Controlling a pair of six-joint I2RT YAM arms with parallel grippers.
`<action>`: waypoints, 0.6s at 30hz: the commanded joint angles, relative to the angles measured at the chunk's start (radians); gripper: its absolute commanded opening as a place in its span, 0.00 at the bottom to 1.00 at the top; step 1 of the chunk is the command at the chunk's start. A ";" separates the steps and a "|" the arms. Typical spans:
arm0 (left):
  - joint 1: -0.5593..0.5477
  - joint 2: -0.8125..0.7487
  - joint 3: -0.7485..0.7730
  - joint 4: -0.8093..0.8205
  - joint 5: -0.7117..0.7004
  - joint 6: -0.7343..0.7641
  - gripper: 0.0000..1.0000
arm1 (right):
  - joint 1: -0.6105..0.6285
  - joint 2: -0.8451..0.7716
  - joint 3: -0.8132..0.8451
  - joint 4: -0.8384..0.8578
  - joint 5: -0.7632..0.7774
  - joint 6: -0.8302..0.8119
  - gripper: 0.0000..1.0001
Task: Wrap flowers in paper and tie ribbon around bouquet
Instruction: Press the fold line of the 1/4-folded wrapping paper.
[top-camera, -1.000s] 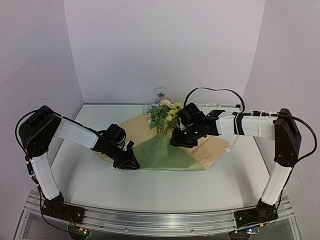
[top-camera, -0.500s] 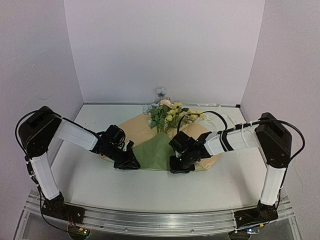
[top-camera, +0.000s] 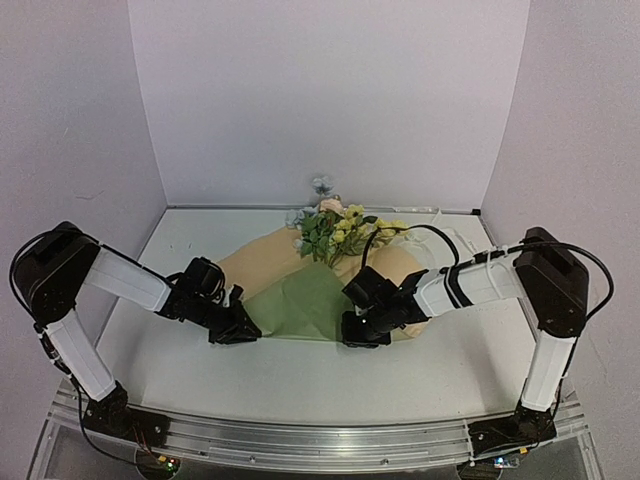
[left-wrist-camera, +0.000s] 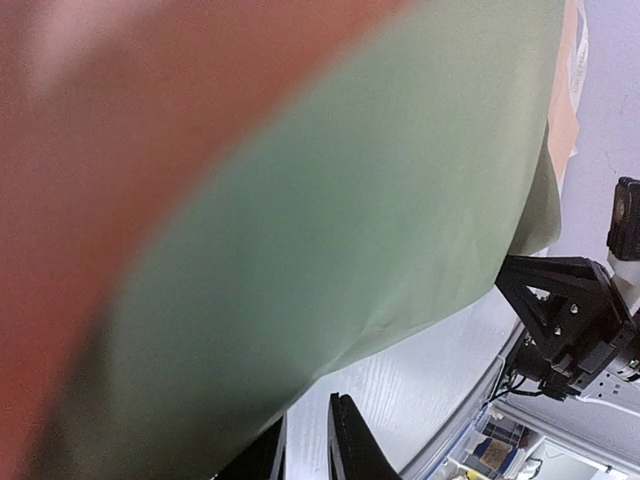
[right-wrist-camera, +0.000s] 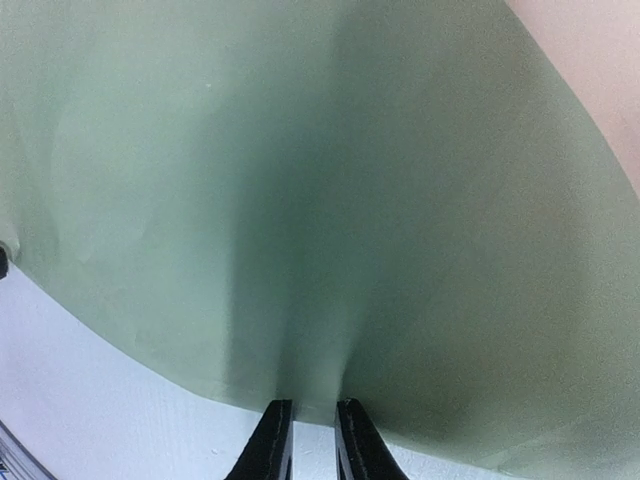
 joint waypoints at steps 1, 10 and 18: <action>0.081 -0.054 -0.099 -0.073 -0.081 -0.018 0.18 | -0.006 0.025 -0.052 -0.074 0.006 0.025 0.17; 0.057 -0.327 -0.036 -0.145 0.035 0.069 0.21 | -0.006 0.002 -0.036 -0.075 -0.022 0.032 0.17; -0.079 -0.200 0.084 0.001 -0.004 0.000 0.22 | -0.006 -0.005 -0.025 -0.084 -0.021 0.042 0.17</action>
